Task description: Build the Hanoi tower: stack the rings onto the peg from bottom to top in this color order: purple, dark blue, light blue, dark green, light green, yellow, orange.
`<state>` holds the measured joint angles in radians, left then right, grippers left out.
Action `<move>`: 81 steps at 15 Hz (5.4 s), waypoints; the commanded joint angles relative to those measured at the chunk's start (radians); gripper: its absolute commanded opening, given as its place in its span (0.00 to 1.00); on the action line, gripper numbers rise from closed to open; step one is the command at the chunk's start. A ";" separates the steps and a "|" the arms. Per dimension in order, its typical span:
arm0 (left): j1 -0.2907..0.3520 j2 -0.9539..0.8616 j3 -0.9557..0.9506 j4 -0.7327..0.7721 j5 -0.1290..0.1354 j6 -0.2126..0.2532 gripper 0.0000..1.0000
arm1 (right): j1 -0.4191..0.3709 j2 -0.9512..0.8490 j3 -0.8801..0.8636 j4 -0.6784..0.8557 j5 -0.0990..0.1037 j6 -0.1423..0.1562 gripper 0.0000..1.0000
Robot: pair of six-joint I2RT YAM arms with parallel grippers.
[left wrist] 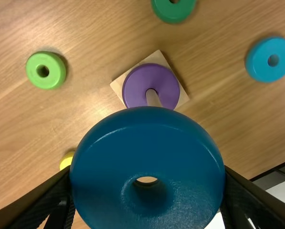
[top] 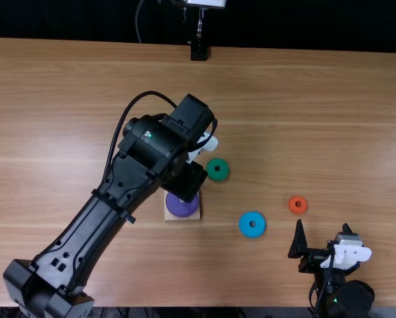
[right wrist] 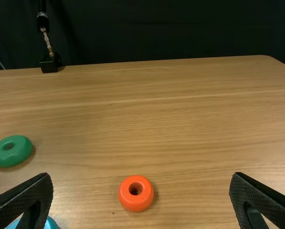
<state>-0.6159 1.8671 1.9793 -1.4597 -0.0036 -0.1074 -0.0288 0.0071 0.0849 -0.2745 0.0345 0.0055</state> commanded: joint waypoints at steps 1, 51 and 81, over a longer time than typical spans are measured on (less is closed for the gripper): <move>-0.018 0.015 0.033 0.002 0.004 -0.023 0.00 | -0.008 -0.007 -0.068 -0.071 0.015 0.002 1.00; 0.493 -1.293 -1.537 1.277 -0.214 -0.042 1.00 | -0.008 -0.007 -0.068 -0.071 0.015 0.002 1.00; 0.555 -1.867 -1.979 0.998 -0.077 -0.005 1.00 | -0.008 -0.007 -0.068 -0.071 0.015 0.002 1.00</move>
<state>-0.0635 0.0116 0.1055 -0.3782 -0.0750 -0.1169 -0.0288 0.0074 0.0853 -0.2749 0.0349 0.0051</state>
